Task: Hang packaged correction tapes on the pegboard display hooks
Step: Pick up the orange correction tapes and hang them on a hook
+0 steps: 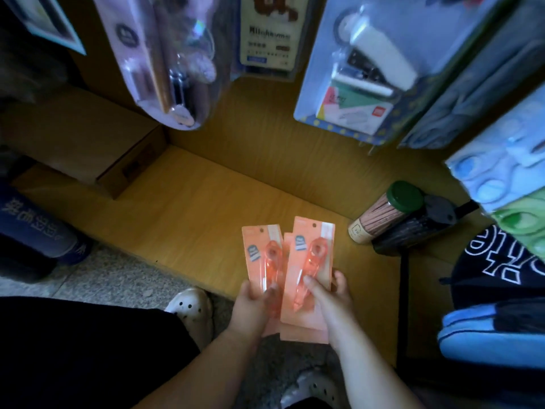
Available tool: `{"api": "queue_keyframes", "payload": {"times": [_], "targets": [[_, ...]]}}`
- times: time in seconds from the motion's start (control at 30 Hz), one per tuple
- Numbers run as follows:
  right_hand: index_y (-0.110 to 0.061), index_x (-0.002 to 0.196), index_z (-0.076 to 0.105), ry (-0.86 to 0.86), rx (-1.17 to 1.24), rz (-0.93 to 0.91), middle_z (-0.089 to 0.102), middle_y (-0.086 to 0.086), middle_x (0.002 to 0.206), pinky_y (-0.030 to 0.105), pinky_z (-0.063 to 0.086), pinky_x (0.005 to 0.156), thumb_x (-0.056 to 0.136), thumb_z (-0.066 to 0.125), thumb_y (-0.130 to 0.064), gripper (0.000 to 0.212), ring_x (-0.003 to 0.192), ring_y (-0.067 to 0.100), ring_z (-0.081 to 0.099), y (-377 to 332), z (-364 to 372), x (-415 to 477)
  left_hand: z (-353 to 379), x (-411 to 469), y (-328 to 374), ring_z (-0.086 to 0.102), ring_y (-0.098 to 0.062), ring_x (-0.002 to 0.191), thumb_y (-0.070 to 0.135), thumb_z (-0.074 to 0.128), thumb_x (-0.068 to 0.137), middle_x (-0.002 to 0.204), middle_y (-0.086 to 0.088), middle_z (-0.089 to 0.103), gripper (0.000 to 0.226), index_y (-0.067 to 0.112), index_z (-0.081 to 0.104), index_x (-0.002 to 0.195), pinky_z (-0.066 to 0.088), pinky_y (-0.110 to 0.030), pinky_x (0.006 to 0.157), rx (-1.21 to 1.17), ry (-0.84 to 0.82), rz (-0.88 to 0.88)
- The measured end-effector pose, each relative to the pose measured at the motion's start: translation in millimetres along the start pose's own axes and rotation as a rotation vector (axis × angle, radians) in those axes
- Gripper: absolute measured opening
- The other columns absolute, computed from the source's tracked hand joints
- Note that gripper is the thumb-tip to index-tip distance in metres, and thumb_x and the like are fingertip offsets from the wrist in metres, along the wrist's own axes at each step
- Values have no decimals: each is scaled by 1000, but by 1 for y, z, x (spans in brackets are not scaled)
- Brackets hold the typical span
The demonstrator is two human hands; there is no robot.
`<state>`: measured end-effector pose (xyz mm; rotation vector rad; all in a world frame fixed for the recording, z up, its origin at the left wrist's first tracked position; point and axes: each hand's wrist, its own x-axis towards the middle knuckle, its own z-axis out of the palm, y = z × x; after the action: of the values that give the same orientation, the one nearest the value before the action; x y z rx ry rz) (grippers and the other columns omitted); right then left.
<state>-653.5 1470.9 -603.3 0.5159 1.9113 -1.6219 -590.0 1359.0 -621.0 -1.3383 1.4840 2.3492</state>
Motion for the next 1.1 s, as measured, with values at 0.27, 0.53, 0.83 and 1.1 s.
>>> {"api": "queue_keyframes", "payload": {"times": [0.27,0.53,0.83,1.1], "targets": [[-23,104,52,-149,201,-162,66,7,97,33,52,61,85,59,-14,23,85,22,64,-44,-11,-101,-18,-104,58,66,-31,87,19,48,92,100,-13,67,10,19,50,102,56,-40,67,-100,-267,58],[-20,101,58,-271,233,-362,67,11,100,38,54,64,71,66,-15,31,89,26,64,-70,-11,-200,-51,-201,93,65,-32,94,27,46,91,104,-10,66,10,25,48,100,54,-45,77,-109,-386,173],[-14,102,62,-268,275,-665,73,3,77,31,51,61,58,75,-14,45,76,20,68,-115,-7,-288,-56,-275,134,69,-25,79,26,49,91,92,-6,68,6,23,50,96,54,-35,59,-116,-346,439],[-22,102,61,-341,73,-886,75,-2,82,27,53,67,56,77,-38,51,78,14,71,-192,19,-337,-55,-316,198,66,-25,99,46,70,59,108,-7,70,61,21,55,112,51,-45,92,-123,-504,723]]}}
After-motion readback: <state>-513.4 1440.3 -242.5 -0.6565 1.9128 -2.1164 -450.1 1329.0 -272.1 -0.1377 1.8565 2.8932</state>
